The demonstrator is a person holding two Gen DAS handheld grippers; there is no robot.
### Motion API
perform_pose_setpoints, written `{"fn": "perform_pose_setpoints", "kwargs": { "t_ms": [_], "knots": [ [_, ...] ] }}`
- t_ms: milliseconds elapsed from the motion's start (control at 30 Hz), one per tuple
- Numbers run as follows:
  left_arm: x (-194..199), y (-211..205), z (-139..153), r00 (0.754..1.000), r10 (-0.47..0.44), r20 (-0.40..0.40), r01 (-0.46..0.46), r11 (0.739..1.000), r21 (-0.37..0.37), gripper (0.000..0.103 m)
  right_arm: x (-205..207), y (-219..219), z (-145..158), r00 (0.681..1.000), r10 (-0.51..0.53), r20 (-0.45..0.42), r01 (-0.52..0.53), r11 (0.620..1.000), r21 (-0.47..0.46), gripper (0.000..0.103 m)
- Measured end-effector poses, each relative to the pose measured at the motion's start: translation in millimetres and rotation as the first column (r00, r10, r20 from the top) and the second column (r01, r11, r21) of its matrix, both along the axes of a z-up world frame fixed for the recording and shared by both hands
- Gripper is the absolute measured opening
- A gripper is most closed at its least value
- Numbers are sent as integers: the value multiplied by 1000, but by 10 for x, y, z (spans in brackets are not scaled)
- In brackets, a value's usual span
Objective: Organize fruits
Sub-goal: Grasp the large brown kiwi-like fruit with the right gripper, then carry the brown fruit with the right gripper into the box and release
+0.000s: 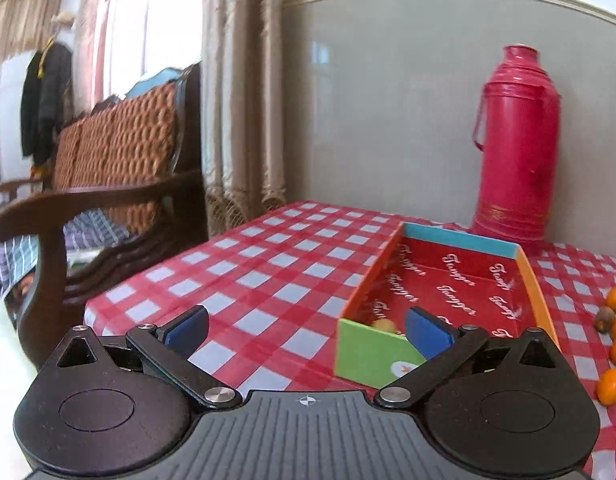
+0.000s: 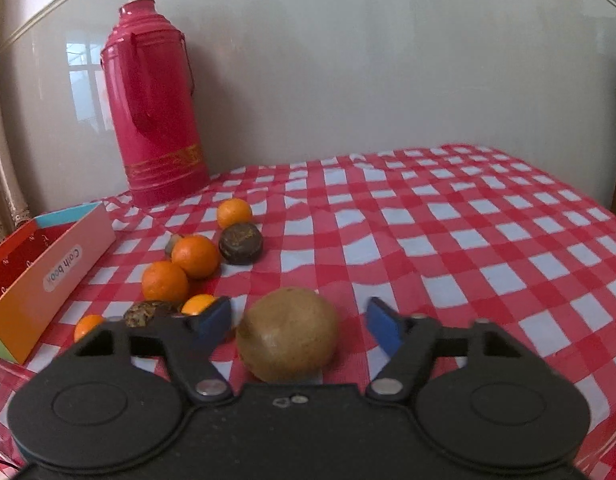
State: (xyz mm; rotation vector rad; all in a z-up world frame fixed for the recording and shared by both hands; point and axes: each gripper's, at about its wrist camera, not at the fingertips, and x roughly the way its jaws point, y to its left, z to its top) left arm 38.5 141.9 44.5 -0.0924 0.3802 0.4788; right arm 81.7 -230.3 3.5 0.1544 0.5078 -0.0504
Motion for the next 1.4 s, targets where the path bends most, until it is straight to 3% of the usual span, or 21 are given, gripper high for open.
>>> {"fn": "perform_pose_setpoints", "kwargs": {
  "t_ms": [67, 333, 700, 1000, 1400],
  "knots": [
    [10, 58, -21, 1000, 14, -7, -15, 999, -31, 103, 25, 12, -27, 1000, 11, -13, -10, 1000, 8, 51],
    [-9, 175, -70, 999, 50, -17, -51, 997, -54, 103, 6, -11, -29, 1000, 6, 5, -6, 998, 61, 49],
    [-106, 396, -83, 990, 140, -16, -140, 987, -77, 103, -140, 1, 132, 992, -11, 126, 3, 998, 63, 49],
    [-311, 744, -98, 966, 258, -10, -257, 962, -87, 103, -88, 520, 373, 967, 173, 189, -184, 982, 44, 49],
    [-667, 1304, -209, 913, 408, -23, -408, 903, -134, 103, 171, 1555, 530, 881, 437, 181, -446, 895, 14, 49]
  ]
}}
